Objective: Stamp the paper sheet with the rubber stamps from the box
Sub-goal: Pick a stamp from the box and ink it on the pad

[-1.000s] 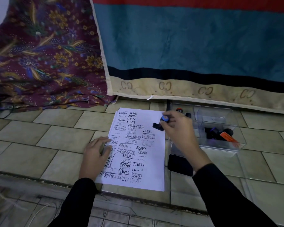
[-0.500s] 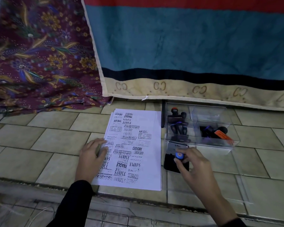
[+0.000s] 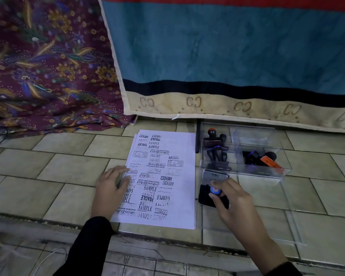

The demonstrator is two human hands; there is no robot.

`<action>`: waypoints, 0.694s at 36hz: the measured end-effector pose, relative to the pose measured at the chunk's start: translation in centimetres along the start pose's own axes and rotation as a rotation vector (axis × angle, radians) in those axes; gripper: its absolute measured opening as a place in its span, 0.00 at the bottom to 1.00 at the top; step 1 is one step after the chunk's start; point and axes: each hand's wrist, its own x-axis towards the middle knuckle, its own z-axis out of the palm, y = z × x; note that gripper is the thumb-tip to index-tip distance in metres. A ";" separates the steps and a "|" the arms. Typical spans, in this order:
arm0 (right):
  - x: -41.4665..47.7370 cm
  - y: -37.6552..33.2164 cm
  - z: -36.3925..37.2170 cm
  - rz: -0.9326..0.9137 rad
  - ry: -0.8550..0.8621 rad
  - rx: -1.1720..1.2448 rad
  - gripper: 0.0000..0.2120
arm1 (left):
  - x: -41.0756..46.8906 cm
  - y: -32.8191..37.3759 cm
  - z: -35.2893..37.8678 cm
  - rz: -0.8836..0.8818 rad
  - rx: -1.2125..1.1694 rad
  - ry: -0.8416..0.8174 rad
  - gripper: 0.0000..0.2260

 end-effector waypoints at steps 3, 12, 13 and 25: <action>0.2 0.1 0.0 0.005 0.001 -0.007 0.11 | -0.1 0.0 0.0 -0.003 -0.003 -0.002 0.15; 0.2 -0.1 -0.1 0.042 -0.002 0.003 0.09 | -0.1 0.0 0.1 0.002 0.012 0.003 0.14; 0.2 -0.1 -0.1 0.043 -0.006 0.004 0.09 | -0.1 -0.1 0.1 0.004 0.013 0.002 0.14; 0.1 -0.4 -0.5 0.037 -0.042 0.027 0.10 | -0.1 0.2 0.0 0.013 0.000 0.015 0.14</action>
